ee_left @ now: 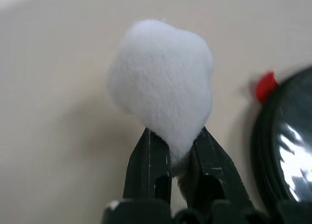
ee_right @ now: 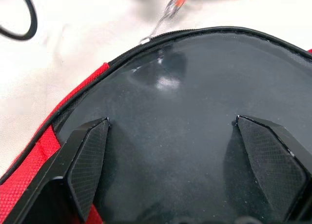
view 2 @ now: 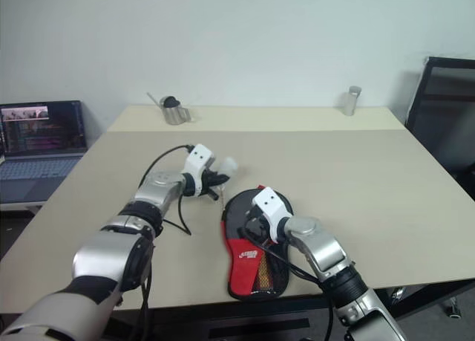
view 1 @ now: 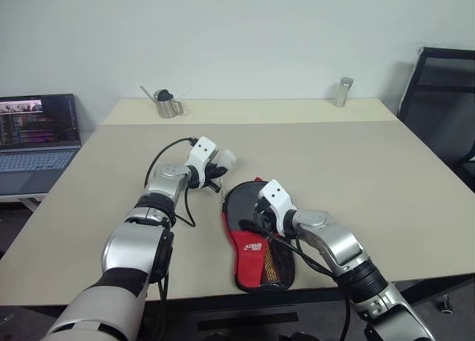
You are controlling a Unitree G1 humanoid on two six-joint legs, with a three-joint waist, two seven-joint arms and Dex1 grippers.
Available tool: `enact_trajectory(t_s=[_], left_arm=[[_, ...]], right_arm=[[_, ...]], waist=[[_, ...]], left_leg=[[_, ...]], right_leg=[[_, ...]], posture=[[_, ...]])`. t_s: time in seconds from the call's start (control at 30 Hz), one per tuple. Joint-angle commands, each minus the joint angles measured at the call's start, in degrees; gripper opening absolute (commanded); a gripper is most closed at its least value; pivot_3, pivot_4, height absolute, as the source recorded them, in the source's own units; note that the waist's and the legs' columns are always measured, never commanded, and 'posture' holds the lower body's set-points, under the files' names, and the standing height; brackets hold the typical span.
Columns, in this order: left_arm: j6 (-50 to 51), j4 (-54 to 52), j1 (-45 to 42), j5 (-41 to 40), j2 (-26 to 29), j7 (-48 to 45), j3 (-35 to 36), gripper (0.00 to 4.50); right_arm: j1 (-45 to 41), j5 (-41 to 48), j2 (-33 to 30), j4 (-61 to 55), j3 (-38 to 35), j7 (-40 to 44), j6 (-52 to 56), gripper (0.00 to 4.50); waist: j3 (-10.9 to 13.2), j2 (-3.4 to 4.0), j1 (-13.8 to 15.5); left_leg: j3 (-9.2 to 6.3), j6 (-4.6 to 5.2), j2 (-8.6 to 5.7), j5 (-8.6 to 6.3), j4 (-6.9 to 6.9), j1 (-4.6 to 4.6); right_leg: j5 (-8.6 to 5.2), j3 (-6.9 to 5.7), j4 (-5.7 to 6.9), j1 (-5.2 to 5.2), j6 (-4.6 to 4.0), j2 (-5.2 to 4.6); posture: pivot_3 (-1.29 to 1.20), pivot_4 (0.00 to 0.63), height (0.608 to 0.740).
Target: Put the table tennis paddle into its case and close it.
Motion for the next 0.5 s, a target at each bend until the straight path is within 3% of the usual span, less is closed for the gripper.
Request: enact_trajectory(t_s=[0.03,0.5], left_arm=[[-3.7,0.7,-3.4,3.1,-1.1,5.0,-1.7,0.08],[-9.6,3.3,-4.7,12.9,-8.6,15.8,-7.6,0.08]], right_arm=[[2.3,-1.1,-0.3,2.3,0.2,-0.6,3.1,4.50],[5.5,-1.8,0.7,-1.4,0.3,-2.5,6.6,4.50]], waist=[[0.0,0.00,0.0],[-0.1,-0.03,0.2]], left_leg=[[0.00,0.00,0.00,0.00,0.00,0.00],[0.00,0.00,-0.01,0.00,0.00,0.00]], right_leg=[[0.00,-0.01,0.00,0.00,0.00,0.00],[0.00,-0.01,-0.01,0.02,0.01,-0.02]], posture=[[0.00,0.150,0.740],[0.00,0.150,0.740]])
